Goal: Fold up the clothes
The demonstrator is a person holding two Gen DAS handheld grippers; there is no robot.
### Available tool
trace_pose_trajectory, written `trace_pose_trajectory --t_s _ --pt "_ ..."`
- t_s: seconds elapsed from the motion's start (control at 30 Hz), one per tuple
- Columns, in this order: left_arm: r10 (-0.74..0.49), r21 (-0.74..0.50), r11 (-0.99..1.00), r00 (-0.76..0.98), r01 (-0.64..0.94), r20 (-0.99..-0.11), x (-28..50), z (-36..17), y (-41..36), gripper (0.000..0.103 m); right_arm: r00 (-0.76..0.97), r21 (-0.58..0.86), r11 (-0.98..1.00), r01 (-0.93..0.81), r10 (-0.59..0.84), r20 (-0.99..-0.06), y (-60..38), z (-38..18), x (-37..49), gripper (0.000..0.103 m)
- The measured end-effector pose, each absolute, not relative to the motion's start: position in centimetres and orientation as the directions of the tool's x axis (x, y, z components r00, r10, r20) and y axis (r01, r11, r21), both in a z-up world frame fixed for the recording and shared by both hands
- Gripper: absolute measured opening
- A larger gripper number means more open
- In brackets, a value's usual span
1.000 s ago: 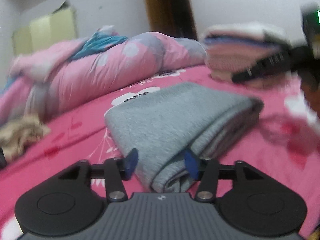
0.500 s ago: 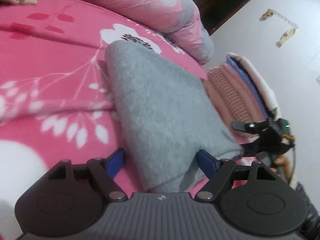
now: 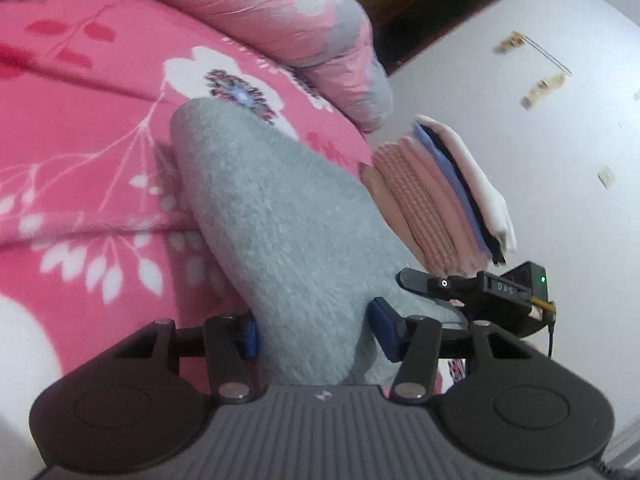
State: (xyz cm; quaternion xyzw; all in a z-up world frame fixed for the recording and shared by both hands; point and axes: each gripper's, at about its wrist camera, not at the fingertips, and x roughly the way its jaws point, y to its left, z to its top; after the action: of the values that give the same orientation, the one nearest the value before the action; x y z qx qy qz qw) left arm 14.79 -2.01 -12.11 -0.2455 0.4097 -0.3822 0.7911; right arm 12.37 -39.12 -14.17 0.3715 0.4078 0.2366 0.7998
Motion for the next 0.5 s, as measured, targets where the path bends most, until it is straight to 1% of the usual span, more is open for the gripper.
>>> trace_pose_trajectory --t_s 0.2,0.27,0.3,0.33,0.37,0.4,0.43,0.5 --pt "-0.832 -0.687 0.555 0.301 0.470 -0.466 8.6 -11.5 0.5 0.055 0.550 0.802 0.589 -0.095 0.703 -0.452 -37.8 -12.7 5.5 0.051" --pt "-0.832 -0.676 0.553 0.278 0.487 -0.480 6.2 -12.0 1.6 0.059 0.534 0.796 0.595 -0.113 0.712 -0.456 -36.9 -12.8 2.2 0.051" --pt "-0.816 -0.660 0.575 0.278 0.483 -0.507 5.4 -12.5 1.9 0.060 0.528 0.785 0.607 -0.121 0.709 -0.467 -36.5 -13.0 0.9 0.052" --pt "-0.796 -0.641 0.601 0.283 0.478 -0.535 4.7 -13.0 2.2 0.060 0.534 0.763 0.635 -0.121 0.690 -0.489 -36.3 -13.3 -0.1 0.057" --pt "-0.776 -0.624 0.627 0.301 0.467 -0.554 4.1 -13.3 2.5 0.061 0.545 0.737 0.666 -0.117 0.664 -0.513 -36.1 -13.6 -0.9 0.060" --pt "-0.774 -0.632 0.632 0.318 0.449 -0.548 3.7 -13.3 3.0 0.061 0.558 0.731 0.674 -0.103 0.647 -0.519 -36.3 -13.6 -1.3 0.064" --pt "-0.772 -0.641 0.636 0.346 0.430 -0.534 3.4 -13.1 3.7 0.061 0.573 0.735 0.673 -0.083 0.635 -0.517 -36.7 -13.6 -1.7 0.065" --pt "-0.746 -0.614 0.665 0.426 0.425 -0.513 2.9 -11.8 4.8 0.061 0.610 0.732 0.679 -0.052 0.603 -0.515 -37.5 -13.2 -2.2 0.068"
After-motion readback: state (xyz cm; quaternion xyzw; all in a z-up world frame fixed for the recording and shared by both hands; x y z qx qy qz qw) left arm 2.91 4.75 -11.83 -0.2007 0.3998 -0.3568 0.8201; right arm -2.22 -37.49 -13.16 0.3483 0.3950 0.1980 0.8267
